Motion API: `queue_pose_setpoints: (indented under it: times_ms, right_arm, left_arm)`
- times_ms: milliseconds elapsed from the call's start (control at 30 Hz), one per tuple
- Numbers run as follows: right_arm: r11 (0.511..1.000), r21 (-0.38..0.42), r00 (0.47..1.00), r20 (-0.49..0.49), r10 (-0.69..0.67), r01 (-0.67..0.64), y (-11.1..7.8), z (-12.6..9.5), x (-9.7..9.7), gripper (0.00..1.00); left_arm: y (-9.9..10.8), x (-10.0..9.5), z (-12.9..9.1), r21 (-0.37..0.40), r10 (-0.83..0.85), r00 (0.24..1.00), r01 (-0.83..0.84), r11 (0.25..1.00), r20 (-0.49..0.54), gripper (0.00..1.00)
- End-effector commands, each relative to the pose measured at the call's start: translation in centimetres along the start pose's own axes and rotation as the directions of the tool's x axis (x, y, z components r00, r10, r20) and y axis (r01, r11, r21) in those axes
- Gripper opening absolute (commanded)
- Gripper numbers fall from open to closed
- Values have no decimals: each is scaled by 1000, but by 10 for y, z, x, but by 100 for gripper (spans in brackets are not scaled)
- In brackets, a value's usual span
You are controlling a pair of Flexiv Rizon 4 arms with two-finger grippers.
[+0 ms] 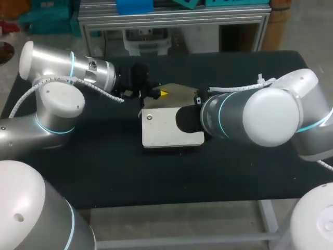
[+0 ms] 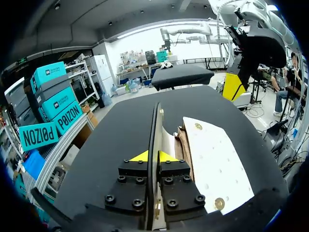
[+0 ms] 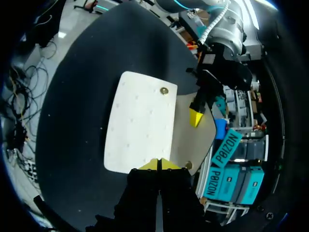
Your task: Pick up the bag, open it, inspect its contents, close it, and place it on the opposite side
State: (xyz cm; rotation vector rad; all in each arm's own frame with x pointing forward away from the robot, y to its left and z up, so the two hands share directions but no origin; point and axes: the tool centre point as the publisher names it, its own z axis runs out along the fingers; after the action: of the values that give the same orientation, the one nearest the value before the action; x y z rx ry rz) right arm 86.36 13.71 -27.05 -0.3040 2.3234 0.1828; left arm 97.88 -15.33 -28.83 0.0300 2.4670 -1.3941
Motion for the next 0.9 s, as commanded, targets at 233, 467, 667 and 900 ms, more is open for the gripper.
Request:
queue_pose_setpoints:
  times_ms: [233, 467, 667, 900]
  right_arm:
    - [1000, -8, 999, 47, 16, -16, -1, 33, 21, 0]
    - [999, 1, 999, 38, 38, -38, 0, 30, 35, 0]
    - [998, 38, 998, 12, 59, -59, 0, 29, 54, 0]
    - [994, 32, 995, 5, 104, -104, -8, 43, 76, 1]
  left_arm:
    - [16, -5, 19, 1, 22, 999, -22, 1000, 25, 0]
    - [21, 4, 24, -24, 73, 997, -72, 997, 22, 0]
    - [24, 7, 22, -13, 84, 996, -83, 996, 34, 0]
    - [29, 9, 25, -32, 59, 998, -58, 998, 16, 0]
